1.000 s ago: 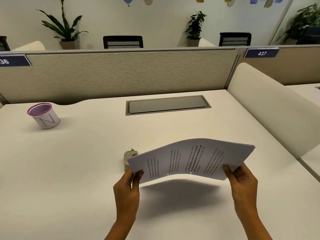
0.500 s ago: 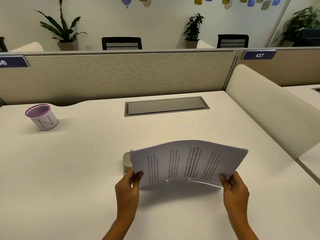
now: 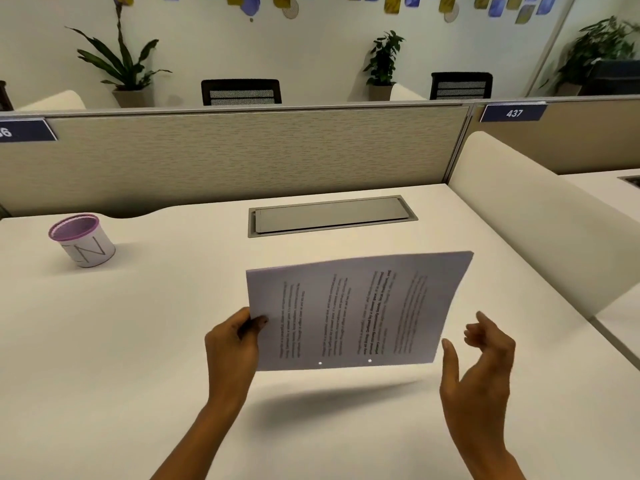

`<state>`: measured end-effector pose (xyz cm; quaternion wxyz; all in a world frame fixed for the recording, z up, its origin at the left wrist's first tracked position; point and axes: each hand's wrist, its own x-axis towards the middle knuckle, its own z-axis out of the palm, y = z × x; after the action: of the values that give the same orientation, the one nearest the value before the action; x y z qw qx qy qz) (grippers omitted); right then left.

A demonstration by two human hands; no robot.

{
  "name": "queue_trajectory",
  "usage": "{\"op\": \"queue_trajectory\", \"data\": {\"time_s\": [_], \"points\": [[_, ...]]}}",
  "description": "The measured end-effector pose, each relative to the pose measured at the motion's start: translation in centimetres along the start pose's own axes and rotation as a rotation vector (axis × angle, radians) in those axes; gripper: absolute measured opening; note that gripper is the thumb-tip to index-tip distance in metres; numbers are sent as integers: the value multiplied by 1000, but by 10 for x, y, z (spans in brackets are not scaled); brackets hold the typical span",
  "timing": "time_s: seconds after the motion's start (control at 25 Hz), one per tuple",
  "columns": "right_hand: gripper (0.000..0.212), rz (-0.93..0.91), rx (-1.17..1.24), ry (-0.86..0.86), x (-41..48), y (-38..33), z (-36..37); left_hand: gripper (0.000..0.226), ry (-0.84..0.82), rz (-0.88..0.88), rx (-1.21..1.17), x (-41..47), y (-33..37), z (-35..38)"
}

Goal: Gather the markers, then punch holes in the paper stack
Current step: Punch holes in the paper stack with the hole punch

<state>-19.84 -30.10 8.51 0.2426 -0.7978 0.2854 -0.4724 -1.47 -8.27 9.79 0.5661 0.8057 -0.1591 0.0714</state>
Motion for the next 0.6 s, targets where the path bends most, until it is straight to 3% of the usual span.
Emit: {"op": "queue_trajectory", "data": {"time_s": [0.12, 0.24, 0.44, 0.52, 0.6], "points": [[53, -332, -96, -23, 15, -20, -4, 23, 1, 96, 29, 14, 9, -6], [53, -506, -137, -63, 42, -41, -4, 21, -1, 287, 85, 22, 21, -12], [54, -455, -157, -255, 72, -58, 2, 24, -25, 468, 174, 31, 33, -22], [42, -442, -99, -273, 73, -58, 2, 21, -46, 533, 207, 36, 38, -26], [44, -457, -47, -275, 72, -58, 0, 18, -55, 587, 223, 41, 43, -28]]}}
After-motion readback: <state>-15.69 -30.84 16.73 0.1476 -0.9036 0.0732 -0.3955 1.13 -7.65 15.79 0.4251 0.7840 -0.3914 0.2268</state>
